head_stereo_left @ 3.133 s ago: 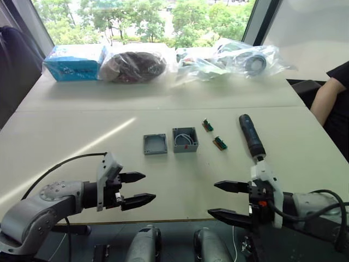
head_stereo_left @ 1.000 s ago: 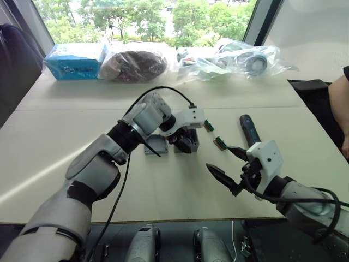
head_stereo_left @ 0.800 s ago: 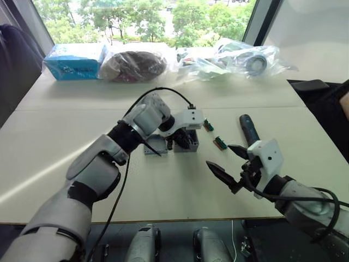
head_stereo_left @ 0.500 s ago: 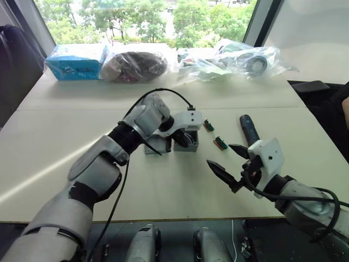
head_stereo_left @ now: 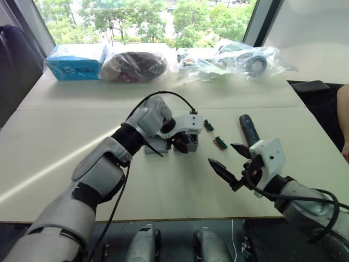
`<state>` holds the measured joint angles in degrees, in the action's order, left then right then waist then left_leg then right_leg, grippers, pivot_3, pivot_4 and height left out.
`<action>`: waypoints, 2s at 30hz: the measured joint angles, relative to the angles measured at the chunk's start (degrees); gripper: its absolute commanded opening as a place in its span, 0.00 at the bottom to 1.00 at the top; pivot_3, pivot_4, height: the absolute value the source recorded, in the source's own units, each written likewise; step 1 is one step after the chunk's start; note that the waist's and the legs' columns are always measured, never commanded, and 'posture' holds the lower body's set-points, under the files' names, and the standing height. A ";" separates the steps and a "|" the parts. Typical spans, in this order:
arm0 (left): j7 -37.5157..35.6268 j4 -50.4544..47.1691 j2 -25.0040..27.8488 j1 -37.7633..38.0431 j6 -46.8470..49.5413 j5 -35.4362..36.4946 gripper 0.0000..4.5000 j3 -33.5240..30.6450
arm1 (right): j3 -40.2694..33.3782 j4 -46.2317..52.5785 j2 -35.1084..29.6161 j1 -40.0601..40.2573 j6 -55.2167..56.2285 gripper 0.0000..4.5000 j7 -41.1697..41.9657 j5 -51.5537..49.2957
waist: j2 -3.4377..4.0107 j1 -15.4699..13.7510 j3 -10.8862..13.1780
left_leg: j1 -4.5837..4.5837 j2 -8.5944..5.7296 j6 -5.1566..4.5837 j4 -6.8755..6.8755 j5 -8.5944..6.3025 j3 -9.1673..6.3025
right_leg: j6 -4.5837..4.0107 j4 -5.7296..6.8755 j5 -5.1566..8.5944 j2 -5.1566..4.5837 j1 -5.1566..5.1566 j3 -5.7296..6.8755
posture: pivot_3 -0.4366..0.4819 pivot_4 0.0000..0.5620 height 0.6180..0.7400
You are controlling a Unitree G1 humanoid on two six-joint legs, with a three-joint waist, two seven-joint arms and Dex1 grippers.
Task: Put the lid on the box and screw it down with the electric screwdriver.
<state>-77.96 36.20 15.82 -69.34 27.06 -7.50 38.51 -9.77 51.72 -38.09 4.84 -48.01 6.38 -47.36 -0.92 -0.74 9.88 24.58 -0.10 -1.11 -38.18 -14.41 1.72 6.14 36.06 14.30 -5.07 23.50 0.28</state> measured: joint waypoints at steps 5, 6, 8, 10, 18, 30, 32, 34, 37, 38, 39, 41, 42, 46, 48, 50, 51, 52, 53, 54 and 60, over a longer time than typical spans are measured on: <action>0.12 1.28 -0.27 -0.01 -1.05 -0.79 0.06 -0.05 | 0.02 0.00 0.90 0.09 0.00 1.00 -0.04 0.24 | 0.00 0.01 0.00 | 0.00 0.01 0.00 0.00 0.00 -0.01 | 0.10 0.02 -0.06 0.01 0.02 0.00 | 0.48 0.27 1.00; 0.33 1.47 -0.27 -0.01 -1.30 -0.90 0.01 -0.19 | 0.02 0.00 0.90 0.15 0.00 1.00 0.03 0.38 | 0.00 -0.01 0.00 | 0.00 0.01 0.00 0.00 0.00 -0.01 | 0.10 0.01 -0.06 0.01 0.01 0.00 | 0.48 0.27 1.00; 0.41 1.64 -0.26 -0.02 -1.64 -1.22 0.01 -1.03 | 0.02 0.00 0.91 0.30 0.00 1.00 0.16 0.52 | 0.00 -0.06 0.00 | 0.00 0.00 0.00 0.00 0.00 -0.01 | 0.11 0.02 -0.06 0.01 0.00 0.01 | 0.48 0.27 1.00; 0.42 2.33 -0.39 -0.02 -2.17 -1.70 0.01 -1.14 | 0.00 -0.01 0.92 0.30 0.00 1.00 0.31 0.65 | 0.00 -0.05 0.00 | 0.00 0.00 0.00 0.00 0.00 -0.01 | 0.11 0.02 -0.06 0.01 0.01 0.00 | 0.48 0.27 1.00; -7.89 3.08 0.64 0.33 -14.61 -0.60 0.01 -1.50 | -0.08 0.00 0.84 1.79 -0.42 1.00 2.30 -0.47 | 0.00 -0.01 0.00 | 0.00 0.01 0.00 0.00 0.00 -0.01 | -0.02 0.01 0.01 0.00 0.01 0.00 | 0.48 0.27 1.00; -14.19 5.28 2.33 1.64 -30.62 -1.48 0.01 -1.24 | -1.10 2.36 0.92 4.25 -0.46 1.00 1.15 -1.40 | 0.00 -0.01 0.00 | 0.01 -0.03 0.00 -0.03 0.00 -0.01 | 0.02 0.03 -0.02 -0.03 0.00 0.00 | 0.48 0.27 1.00; -14.25 5.28 2.42 1.98 -31.93 -1.89 0.07 -1.23 | -1.10 2.55 0.93 4.47 -0.46 1.00 0.66 -1.41 | 0.00 0.00 0.00 | 0.00 -0.01 0.00 -0.02 0.00 -0.01 | 0.09 0.03 -0.06 -0.01 0.00 0.01 | 0.48 0.27 1.00; -14.30 5.27 2.76 2.09 -32.84 -1.91 0.19 -1.13 | -1.10 2.82 0.93 4.57 -0.46 1.00 0.49 -1.57 | 0.00 0.00 0.00 | 0.00 -0.01 0.00 -0.03 0.00 -0.02 | 0.09 0.03 -0.06 -0.01 0.00 0.01 | 0.48 0.27 1.00; -14.32 5.26 2.99 2.17 -32.85 -1.89 0.44 -1.14 | -1.12 3.21 0.91 4.68 -0.46 1.00 0.32 -2.11 | 0.00 -0.03 0.00 | 0.00 -0.01 0.00 -0.03 0.00 -0.02 | 0.09 0.03 -0.06 -0.01 0.00 0.01 | 0.48 0.27 1.00; -14.32 5.19 3.12 2.17 -32.58 -1.82 0.53 -1.16 | -1.12 3.21 0.86 4.65 -0.46 1.00 0.37 -2.37 | 0.00 -0.01 0.00 | 0.00 -0.01 0.00 -0.03 0.00 -0.02 | 0.09 0.03 -0.06 -0.01 -0.01 0.01 | 0.48 0.27 1.00; -14.32 5.11 3.31 2.16 -32.42 -1.81 0.60 -1.19 | -1.12 3.21 0.74 4.53 -0.46 1.00 0.46 -2.40 | 0.00 0.00 0.00 | 0.00 -0.01 0.00 -0.03 0.00 -0.02 | 0.10 0.03 -0.06 -0.01 -0.01 0.01 | 0.48 0.27 1.00; -14.32 4.21 3.68 2.16 -31.41 -1.39 0.60 -1.26 | -1.12 3.19 0.04 4.27 -0.46 1.00 0.91 -2.42 | 0.00 0.00 0.00 | 0.00 -0.02 0.00 -0.03 0.00 -0.02 | 0.10 0.04 -0.06 -0.01 0.00 0.01 | 0.48 0.27 1.00; -14.32 3.57 3.97 2.08 -30.70 -0.67 0.60 -1.36 | -1.14 3.18 -0.60 4.09 -0.48 1.00 1.19 -2.43 | 0.00 0.00 0.00 | -0.01 -0.01 0.00 -0.03 0.00 -0.02 | 0.10 0.04 -0.06 -0.01 -0.01 0.01 | 0.48 0.27 1.00; -14.35 -1.90 7.19 1.94 -22.85 2.74 0.60 -3.02 | -1.19 2.90 -3.50 2.69 -0.97 1.00 3.61 -3.33 | 0.02 0.17 0.02 | 0.01 0.00 0.00 -0.03 0.00 -0.02 | 0.11 0.06 -0.06 0.01 0.03 0.00 | 0.48 0.27 1.00; -14.22 -8.41 10.90 2.04 -14.60 4.68 0.60 -7.39 | -1.28 1.93 -6.81 -0.53 -1.70 1.00 6.47 -4.25 | 0.02 0.66 0.03 | -0.01 0.04 0.00 -0.01 0.00 -0.03 | 0.12 0.06 -0.07 0.04 0.02 0.00 | 0.48 0.27 1.00; -12.10 -14.27 13.84 2.30 -5.04 5.65 0.60 -11.22 | -0.78 -0.64 -9.13 -5.03 -2.08 1.00 9.91 -5.23 | 0.06 0.82 0.03 | -0.11 0.04 0.00 0.02 0.00 -0.06 | 0.15 0.10 -0.08 0.05 -0.03 0.02 | 0.48 0.27 1.00; -11.12 -16.43 14.52 2.32 -1.66 5.78 0.60 -12.60 | -0.82 -1.58 -9.89 -6.30 -2.11 1.00 10.88 -5.25 | 0.05 0.77 0.03 | -0.12 0.05 0.00 0.02 0.00 -0.08 | 0.17 0.11 -0.08 0.07 -0.04 0.02 | 0.48 0.27 1.00; -9.72 -18.48 15.01 2.44 1.86 5.82 0.60 -13.51 | -0.69 -2.49 -10.36 -7.31 -2.17 1.00 12.02 -5.28 | 0.05 0.40 0.02 | -0.14 0.04 0.00 0.02 0.00 -0.14 | 0.21 0.14 -0.05 0.07 -0.10 0.09 | 0.48 0.27 1.00; -7.80 -20.78 15.49 3.37 6.01 5.80 0.60 -14.60 | 0.17 -3.35 -10.48 -8.81 -2.34 1.00 12.98 -5.25 | 0.05 0.19 0.02 | -0.14 0.04 0.00 0.02 0.00 -0.14 | 0.22 0.14 -0.04 0.08 -0.10 0.09 | 0.48 0.27 1.00; -6.61 -21.55 15.63 3.95 8.43 5.75 0.60 -15.16 | 0.74 -3.69 -10.47 -9.73 -2.42 1.00 13.47 -5.23 | 0.05 0.17 0.02 | -0.13 0.04 0.00 0.00 0.00 -0.13 | 0.23 0.16 -0.05 0.07 -0.08 0.07 | 0.48 0.27 1.00; 13.25 -34.62 15.78 9.44 48.86 3.06 0.60 -22.69 | 12.78 -10.90 -10.81 -22.35 1.33 1.00 22.85 3.91 | 0.03 0.44 0.04 | -0.12 0.02 0.00 -0.04 0.00 -0.15 | 0.34 0.23 0.00 0.09 -0.05 0.07 | 0.48 0.27 1.00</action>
<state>-64.71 1.58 31.60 -59.90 75.92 -4.44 15.82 3.01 40.82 -48.90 -17.51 -46.68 29.23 -43.45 -0.89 -0.30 9.92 24.46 -0.08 -1.11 -38.22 -14.41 1.56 6.47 36.30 14.30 -4.99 23.45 0.35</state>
